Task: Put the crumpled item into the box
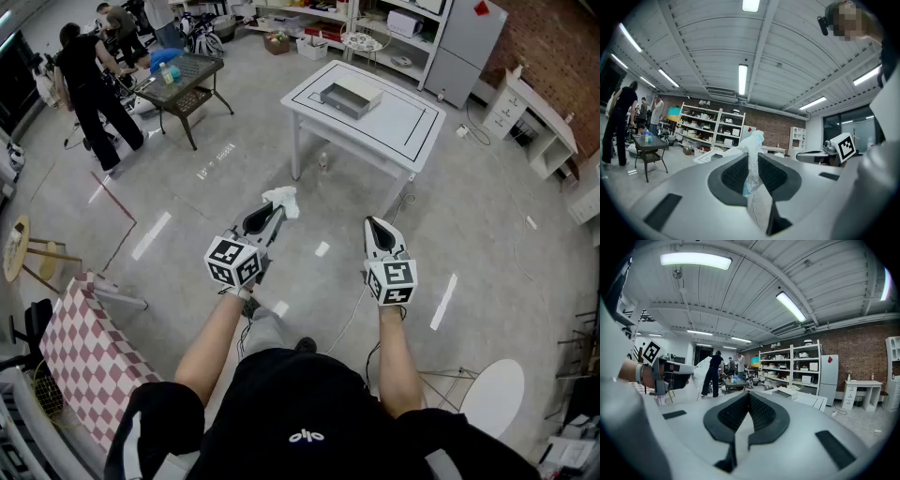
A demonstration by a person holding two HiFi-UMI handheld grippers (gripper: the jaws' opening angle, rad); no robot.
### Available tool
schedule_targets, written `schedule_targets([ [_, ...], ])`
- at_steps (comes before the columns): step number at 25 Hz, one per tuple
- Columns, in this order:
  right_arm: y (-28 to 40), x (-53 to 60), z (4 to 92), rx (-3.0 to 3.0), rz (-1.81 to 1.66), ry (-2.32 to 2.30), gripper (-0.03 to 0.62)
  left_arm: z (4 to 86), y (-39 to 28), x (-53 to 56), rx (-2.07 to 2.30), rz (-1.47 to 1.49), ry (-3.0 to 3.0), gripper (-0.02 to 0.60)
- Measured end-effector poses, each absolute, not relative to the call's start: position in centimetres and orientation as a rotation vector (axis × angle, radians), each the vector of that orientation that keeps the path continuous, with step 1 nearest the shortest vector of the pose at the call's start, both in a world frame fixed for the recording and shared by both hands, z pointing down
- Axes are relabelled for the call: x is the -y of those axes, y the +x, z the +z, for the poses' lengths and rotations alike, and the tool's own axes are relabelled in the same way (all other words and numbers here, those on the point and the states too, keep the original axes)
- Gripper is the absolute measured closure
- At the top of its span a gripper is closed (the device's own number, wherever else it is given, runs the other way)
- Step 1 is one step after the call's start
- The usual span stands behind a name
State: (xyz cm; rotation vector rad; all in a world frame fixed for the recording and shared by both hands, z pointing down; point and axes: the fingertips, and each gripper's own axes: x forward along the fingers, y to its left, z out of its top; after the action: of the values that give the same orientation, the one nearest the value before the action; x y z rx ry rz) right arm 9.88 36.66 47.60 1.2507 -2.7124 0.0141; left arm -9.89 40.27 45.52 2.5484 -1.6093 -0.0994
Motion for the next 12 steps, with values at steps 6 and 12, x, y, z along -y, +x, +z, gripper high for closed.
schedule_targets([
  [6, 10.0, -36.1, 47.6, 2.711, 0.013, 1.243, 0.585, 45.6, -9.5, -39.6, 1.603, -0.101, 2.544, 0.517],
  [12, 10.1, -34.7, 47.6, 2.712, 0.012, 1.245, 0.585, 46.1, -9.3, -38.2, 1.586, -0.094, 2.544, 0.517],
])
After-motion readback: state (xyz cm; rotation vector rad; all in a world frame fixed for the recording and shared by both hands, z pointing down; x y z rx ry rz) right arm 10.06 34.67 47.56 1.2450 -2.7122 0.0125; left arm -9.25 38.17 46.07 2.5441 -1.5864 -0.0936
